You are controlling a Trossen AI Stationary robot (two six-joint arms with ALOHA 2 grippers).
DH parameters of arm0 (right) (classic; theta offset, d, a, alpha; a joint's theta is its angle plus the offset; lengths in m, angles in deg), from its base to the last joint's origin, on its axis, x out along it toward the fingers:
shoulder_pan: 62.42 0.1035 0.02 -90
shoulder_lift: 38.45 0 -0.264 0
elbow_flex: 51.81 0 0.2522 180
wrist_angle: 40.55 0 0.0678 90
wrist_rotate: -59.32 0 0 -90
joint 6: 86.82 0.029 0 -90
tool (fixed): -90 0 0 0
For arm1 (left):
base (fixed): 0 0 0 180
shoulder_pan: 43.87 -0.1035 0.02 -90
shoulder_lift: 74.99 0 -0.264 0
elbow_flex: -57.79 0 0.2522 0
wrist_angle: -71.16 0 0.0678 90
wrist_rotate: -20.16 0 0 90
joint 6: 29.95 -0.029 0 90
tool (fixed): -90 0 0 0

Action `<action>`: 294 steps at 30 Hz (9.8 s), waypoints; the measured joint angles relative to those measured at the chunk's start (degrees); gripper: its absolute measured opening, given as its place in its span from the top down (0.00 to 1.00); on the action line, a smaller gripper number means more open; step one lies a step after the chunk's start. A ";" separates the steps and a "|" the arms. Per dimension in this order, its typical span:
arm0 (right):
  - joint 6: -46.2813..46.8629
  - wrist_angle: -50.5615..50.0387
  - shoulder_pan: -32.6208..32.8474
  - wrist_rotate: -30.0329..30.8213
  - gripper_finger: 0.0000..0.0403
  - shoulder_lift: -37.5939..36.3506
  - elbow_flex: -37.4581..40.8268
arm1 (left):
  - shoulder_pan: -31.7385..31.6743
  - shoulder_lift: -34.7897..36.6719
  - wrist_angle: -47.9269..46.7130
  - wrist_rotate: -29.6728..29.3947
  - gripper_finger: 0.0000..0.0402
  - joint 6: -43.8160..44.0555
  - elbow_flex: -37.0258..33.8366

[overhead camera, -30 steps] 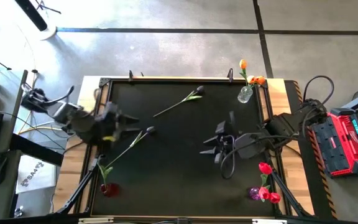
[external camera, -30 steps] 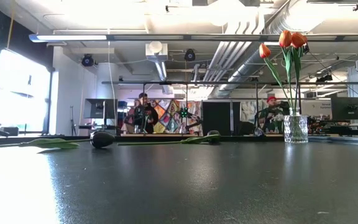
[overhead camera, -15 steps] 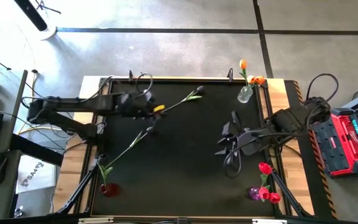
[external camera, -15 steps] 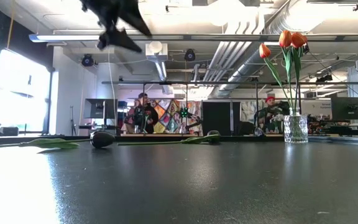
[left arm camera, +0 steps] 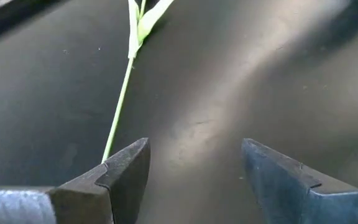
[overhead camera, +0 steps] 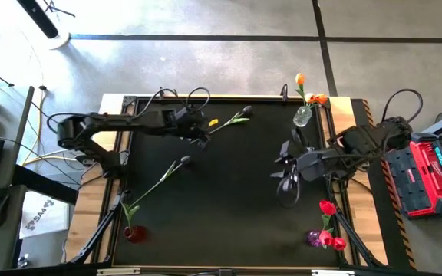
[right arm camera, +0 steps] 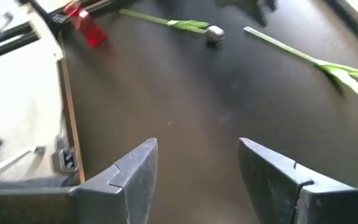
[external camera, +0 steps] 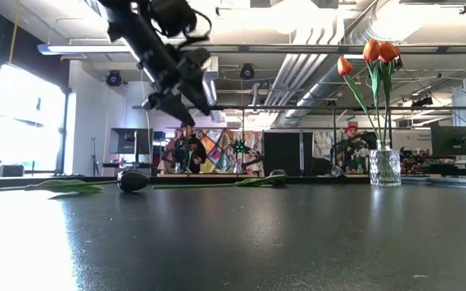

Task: Sort flowers into vase by color
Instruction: Put the top black tulip into the red flower vase

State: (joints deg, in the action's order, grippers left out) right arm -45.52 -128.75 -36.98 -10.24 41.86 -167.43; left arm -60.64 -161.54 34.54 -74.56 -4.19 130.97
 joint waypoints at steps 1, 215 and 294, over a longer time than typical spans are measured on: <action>0.05 0.01 -0.70 0.38 0.48 -0.06 0.00 | -0.61 -0.79 0.45 0.39 0.41 -0.96 0.00; -20.22 29.91 -14.49 -8.03 1.00 -2.18 0.01 | 14.09 -3.15 32.96 23.04 0.61 -4.64 20.57; -10.22 48.98 0.50 8.67 0.60 -5.48 23.90 | 50.85 23.48 25.23 -57.26 1.00 -5.55 -4.19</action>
State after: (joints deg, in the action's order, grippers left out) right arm -55.75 -79.76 -36.47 -1.56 36.37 -143.53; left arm -9.79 -138.06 59.77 -131.82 -9.73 126.77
